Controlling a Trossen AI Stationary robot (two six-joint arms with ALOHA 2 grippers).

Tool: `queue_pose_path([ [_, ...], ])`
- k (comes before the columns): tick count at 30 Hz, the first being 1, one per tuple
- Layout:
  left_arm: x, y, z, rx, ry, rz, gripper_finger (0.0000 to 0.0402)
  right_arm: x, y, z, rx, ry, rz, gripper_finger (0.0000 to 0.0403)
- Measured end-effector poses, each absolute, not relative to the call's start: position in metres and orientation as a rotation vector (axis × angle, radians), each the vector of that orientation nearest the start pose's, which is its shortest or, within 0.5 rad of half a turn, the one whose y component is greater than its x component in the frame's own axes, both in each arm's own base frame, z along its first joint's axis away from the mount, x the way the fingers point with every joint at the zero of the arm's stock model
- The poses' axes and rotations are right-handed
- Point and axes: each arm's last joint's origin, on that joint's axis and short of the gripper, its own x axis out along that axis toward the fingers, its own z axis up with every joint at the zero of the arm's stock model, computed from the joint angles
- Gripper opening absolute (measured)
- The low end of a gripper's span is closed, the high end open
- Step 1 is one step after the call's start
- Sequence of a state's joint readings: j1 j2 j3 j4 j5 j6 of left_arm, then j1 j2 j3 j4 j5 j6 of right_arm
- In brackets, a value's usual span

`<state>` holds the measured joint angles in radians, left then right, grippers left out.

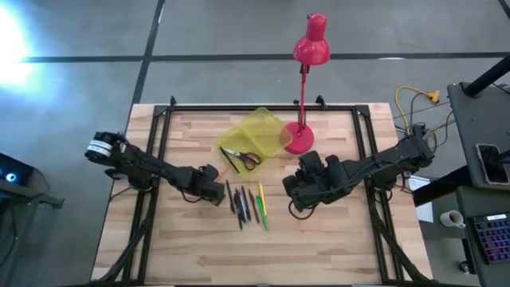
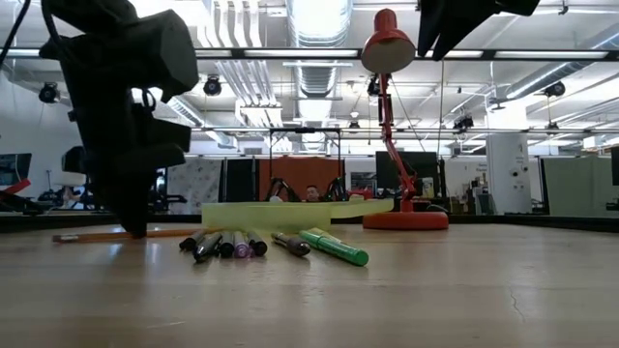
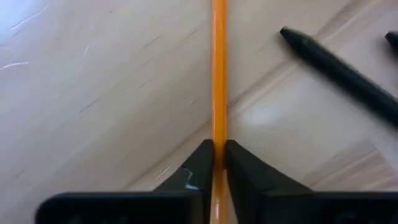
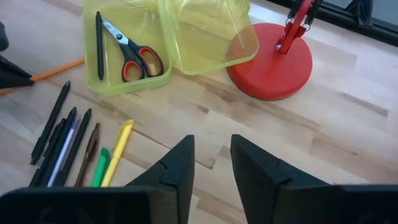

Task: Pick & place school supplies into a supply box
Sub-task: Put the orange pencil into the yellow supply box

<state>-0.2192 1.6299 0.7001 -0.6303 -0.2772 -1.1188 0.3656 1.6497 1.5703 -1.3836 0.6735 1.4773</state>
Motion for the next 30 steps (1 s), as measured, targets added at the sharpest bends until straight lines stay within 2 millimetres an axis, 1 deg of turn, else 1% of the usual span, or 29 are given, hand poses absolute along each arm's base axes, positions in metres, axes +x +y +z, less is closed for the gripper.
queue_pose_path([
  [3,0.224,-0.044,0.109,-0.487,1.297,0.809,0.0010,0.286,0.090,0.317,0.531,0.770,-1.025,0.0091],
  [8,0.215,-0.059,0.113,-0.354,1.364,0.709,0.0004,0.287,0.092,0.317,0.520,0.798,-0.995,0.0085],
  [13,0.201,-0.076,0.119,-0.291,1.430,0.626,0.0002,0.296,0.099,0.315,0.523,0.894,-0.814,0.0076],
  [15,0.196,-0.085,0.122,-0.251,1.428,0.581,0.0002,0.303,0.102,0.314,0.530,0.886,-0.732,0.0072],
  [17,0.192,-0.093,0.125,-0.244,1.411,0.553,0.0002,0.308,0.104,0.312,0.533,0.858,-0.686,0.0069],
  [21,0.185,-0.107,0.141,-0.259,1.360,0.567,0.0001,0.312,0.106,0.312,0.554,0.821,-0.664,0.0069],
  [23,0.180,-0.111,0.150,-0.257,1.370,0.565,0.0000,0.312,0.106,0.311,0.552,0.825,-0.666,0.0072],
  [25,0.181,-0.117,0.162,-0.223,1.321,0.490,0.0003,0.313,0.106,0.311,0.545,0.830,-0.657,0.0073],
  [27,0.182,-0.124,0.170,-0.183,1.278,0.418,0.0004,0.314,0.108,0.312,0.538,0.856,-0.598,0.0074],
  [30,0.181,-0.129,0.174,-0.128,1.275,0.354,0.0004,0.324,0.115,0.310,0.542,0.891,-0.444,0.0074],
])
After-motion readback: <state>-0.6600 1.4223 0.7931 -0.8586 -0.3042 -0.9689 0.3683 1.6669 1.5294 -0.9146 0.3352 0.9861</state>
